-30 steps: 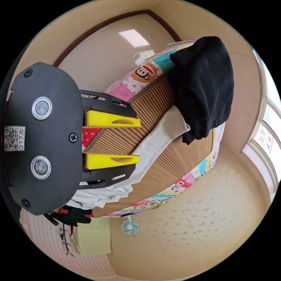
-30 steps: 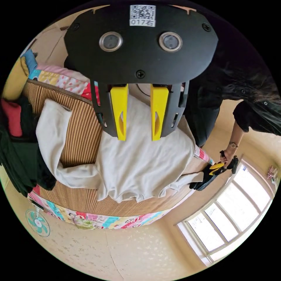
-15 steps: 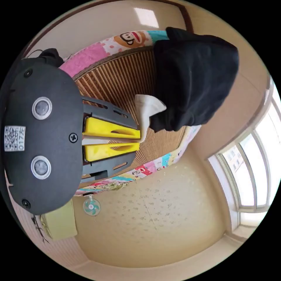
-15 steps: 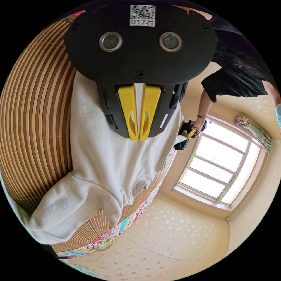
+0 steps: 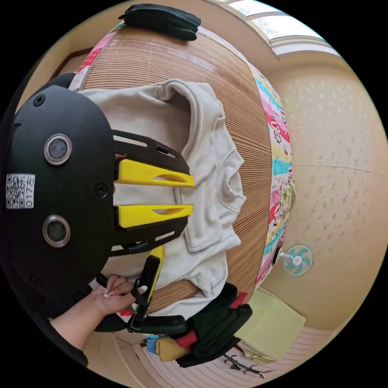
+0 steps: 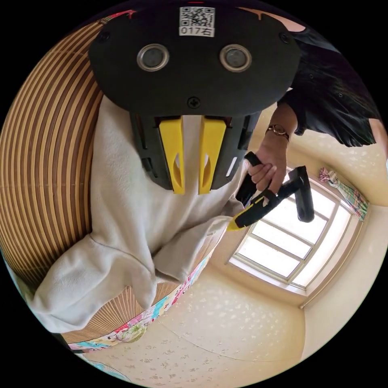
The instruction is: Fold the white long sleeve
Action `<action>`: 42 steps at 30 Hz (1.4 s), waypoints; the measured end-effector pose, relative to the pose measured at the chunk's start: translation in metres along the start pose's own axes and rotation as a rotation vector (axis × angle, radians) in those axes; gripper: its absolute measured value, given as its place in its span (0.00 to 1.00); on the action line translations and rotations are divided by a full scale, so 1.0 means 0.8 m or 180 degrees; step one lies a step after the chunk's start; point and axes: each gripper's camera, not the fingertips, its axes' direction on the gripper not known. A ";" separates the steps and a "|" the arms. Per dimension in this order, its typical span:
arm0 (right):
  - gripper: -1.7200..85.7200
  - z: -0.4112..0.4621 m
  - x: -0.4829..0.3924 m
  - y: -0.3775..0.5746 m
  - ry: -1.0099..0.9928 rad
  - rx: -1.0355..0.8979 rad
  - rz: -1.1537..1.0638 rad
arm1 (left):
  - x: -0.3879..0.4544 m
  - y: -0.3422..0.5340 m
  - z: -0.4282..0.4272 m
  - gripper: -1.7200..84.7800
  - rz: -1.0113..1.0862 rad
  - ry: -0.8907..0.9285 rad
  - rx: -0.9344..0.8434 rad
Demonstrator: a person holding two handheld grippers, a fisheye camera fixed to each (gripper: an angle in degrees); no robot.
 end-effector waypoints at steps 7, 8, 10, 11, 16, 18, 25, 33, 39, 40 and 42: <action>0.14 -0.011 -0.001 -0.006 -0.0162 -0.0038 0.0272 | -0.012 0.086 -0.017 0.10 -0.0117 -0.0307 -0.0165; 0.15 -0.028 -0.019 -0.001 -0.0155 0.0049 0.0148 | -0.026 0.095 -0.013 0.10 -0.0221 -0.0343 -0.0286; 0.15 -0.068 -0.058 0.017 0.0216 0.0293 -0.0114 | -0.049 0.111 0.010 0.09 -0.0307 -0.0248 -0.0633; 0.15 -0.096 -0.083 0.033 0.0718 0.0465 -0.0262 | -0.061 0.125 0.025 0.09 -0.0296 -0.0112 -0.0709; 0.16 -0.161 -0.095 0.083 0.2842 0.0512 -0.0339 | -0.054 0.185 0.030 0.09 -0.0057 -0.0123 0.0013; 0.11 -0.146 -0.033 0.078 0.3237 -0.0451 0.0003 | -0.049 0.190 0.034 0.08 -0.0165 -0.0154 0.0025; 0.06 -0.225 -0.196 -0.008 0.2067 0.0820 -0.0444 | -0.074 0.213 0.048 0.08 -0.0590 0.0198 0.0138; 0.09 0.015 -0.404 -0.192 -0.0165 0.0177 -0.1646 | -0.073 0.220 0.056 0.08 -0.0579 0.0246 0.0155; 0.14 0.148 -0.355 -0.186 -0.0294 -0.0403 -0.1223 | -0.069 0.210 0.036 0.08 -0.0272 0.0238 -0.0134; 0.14 0.142 -0.348 -0.177 -0.0158 -0.0347 -0.1225 | -0.075 0.211 0.025 0.08 -0.0320 0.0229 -0.0205; 0.15 0.118 -0.314 -0.133 0.0583 -0.0203 -0.1155 | -0.090 0.218 -0.002 0.09 -0.0520 0.0099 -0.0114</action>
